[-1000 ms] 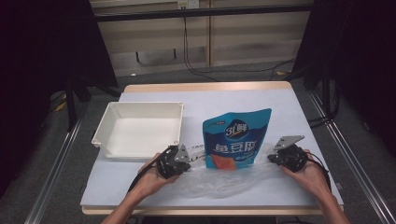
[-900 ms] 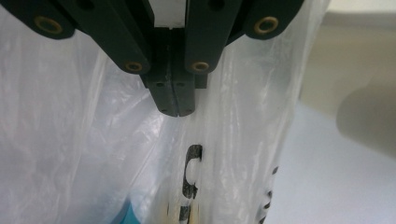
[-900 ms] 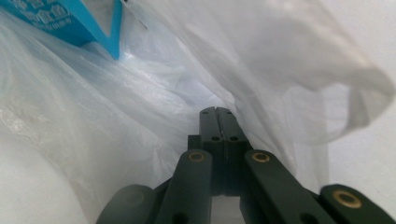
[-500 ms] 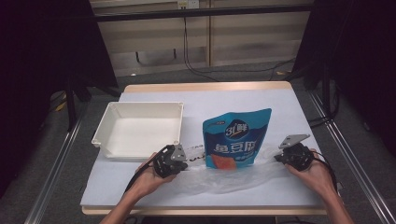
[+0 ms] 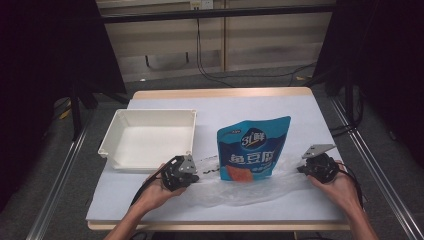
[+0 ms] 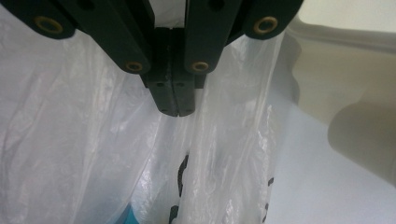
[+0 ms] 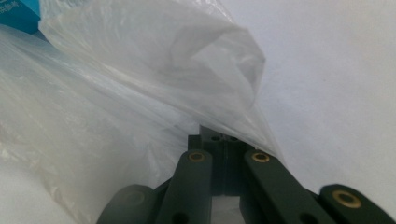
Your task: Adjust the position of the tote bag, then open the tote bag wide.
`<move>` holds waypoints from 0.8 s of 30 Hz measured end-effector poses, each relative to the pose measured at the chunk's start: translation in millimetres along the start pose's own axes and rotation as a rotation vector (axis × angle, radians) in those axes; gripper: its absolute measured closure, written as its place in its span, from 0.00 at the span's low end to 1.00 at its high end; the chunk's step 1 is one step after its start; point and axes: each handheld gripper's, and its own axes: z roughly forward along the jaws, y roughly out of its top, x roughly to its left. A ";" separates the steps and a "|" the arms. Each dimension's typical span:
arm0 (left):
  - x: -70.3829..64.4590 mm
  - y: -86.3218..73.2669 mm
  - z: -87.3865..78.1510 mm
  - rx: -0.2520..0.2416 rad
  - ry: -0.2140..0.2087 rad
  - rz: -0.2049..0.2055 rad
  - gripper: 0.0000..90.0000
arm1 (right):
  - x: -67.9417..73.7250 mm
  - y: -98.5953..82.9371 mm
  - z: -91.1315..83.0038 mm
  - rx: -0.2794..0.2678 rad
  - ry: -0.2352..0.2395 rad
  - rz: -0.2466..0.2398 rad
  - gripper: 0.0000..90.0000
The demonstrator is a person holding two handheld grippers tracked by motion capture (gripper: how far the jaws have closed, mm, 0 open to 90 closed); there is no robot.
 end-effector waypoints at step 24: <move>-7.7 -5.4 -4.4 0.007 0.035 0.013 1.00 | 0.6 1.4 0.5 0.001 -0.003 0.022 1.00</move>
